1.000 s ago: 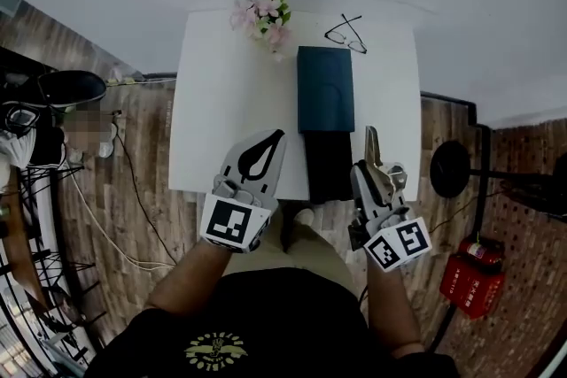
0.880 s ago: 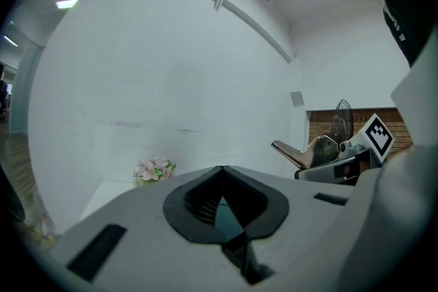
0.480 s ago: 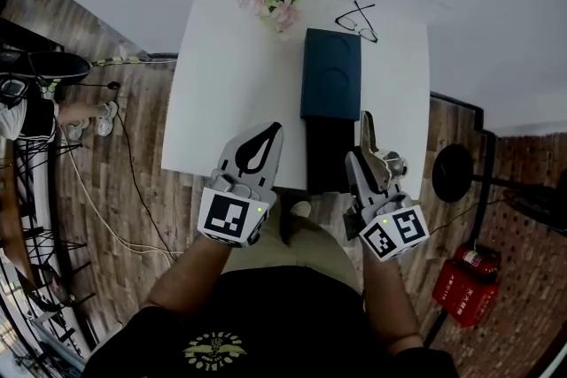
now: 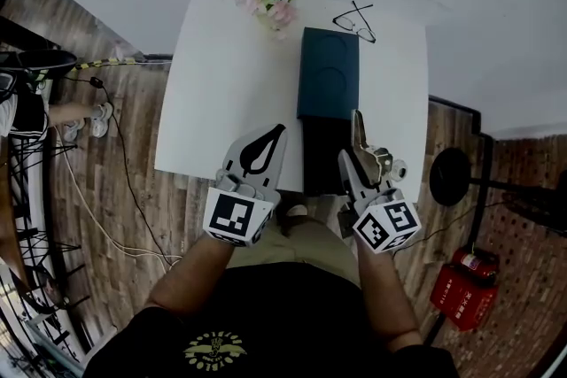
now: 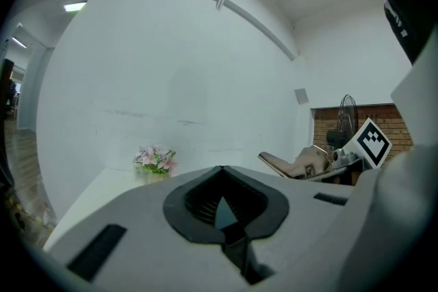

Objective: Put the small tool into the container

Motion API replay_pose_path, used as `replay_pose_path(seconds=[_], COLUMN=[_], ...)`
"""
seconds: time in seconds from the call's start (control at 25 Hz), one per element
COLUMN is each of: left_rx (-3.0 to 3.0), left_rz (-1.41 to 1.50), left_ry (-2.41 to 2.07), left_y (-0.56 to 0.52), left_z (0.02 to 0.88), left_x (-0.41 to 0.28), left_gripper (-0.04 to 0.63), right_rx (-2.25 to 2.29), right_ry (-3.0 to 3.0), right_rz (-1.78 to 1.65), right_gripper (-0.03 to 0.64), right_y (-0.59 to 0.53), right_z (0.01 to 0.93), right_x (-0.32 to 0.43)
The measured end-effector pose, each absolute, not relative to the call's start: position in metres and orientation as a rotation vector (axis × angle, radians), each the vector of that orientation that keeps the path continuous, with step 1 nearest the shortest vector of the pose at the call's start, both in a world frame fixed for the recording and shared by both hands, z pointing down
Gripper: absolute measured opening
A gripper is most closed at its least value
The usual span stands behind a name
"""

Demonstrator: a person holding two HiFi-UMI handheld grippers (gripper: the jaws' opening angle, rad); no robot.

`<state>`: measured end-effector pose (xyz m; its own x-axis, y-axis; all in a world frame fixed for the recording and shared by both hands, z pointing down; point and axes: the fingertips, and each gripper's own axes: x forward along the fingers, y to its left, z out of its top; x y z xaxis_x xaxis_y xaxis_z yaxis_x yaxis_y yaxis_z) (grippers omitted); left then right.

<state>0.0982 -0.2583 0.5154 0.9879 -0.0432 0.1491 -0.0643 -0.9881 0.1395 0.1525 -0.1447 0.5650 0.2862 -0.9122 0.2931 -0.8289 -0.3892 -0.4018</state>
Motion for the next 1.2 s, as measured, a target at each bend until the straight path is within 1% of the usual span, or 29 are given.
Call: replay_pose_path(seconds=[0.36,0.84,1.0,1.2], left_rx=[2.992,2.992,2.993,2.965], left_rz=[0.264,0.298,0.257,0.335], left_ry=[-0.064,-0.001,-0.010,-0.058], left_y=[-0.263,-0.255,-0.258,-0.268], left_z=[0.554,0.601,0.594,0.581], left_x=[0.100,0.113,0.120,0.113], left_gripper=[0.008,0.008,0.008,0.008], right_rx=[-2.357,-2.389,-2.399,-2.386], right_ry=[1.584,1.601,1.623,1.584], right_rz=[-0.883,-1.096,-1.231,-1.429], right_gripper=[0.043,0.044,0.044,0.046], right_y=[-0.147,-0.148,-0.150,-0.150], right_z=[0.637,0.700,0.716,0.729], right_x=[0.147,0.148,0.147,0.147])
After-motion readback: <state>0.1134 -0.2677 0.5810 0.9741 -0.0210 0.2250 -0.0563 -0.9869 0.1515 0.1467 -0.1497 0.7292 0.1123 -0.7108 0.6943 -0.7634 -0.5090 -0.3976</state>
